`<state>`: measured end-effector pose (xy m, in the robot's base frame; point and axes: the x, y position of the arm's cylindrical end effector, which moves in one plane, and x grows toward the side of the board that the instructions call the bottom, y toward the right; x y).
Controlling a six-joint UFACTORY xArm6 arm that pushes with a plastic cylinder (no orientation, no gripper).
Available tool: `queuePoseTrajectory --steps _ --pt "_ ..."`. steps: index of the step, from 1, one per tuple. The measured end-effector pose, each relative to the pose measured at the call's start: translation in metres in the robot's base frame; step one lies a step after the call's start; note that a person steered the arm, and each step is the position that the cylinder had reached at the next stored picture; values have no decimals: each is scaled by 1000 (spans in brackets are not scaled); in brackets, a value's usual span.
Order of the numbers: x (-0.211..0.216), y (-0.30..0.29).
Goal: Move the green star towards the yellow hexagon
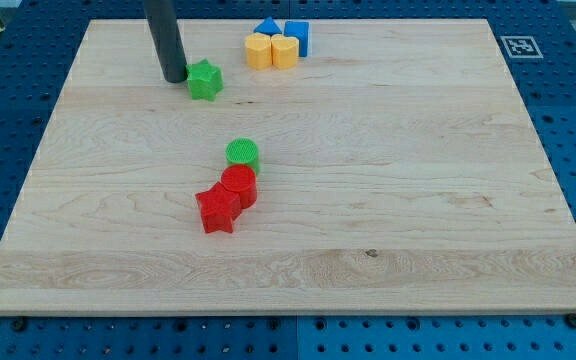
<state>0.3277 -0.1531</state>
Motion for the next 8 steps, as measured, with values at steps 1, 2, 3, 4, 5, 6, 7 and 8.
queuePoseTrajectory --steps 1,2,3,4,5,6,7,8 --pt "38 2" --pt "40 52" --pt "8 60" --pt "-9 58" --pt "24 27" --pt "30 -22" --pt "0 -30" --pt "-14 -3"
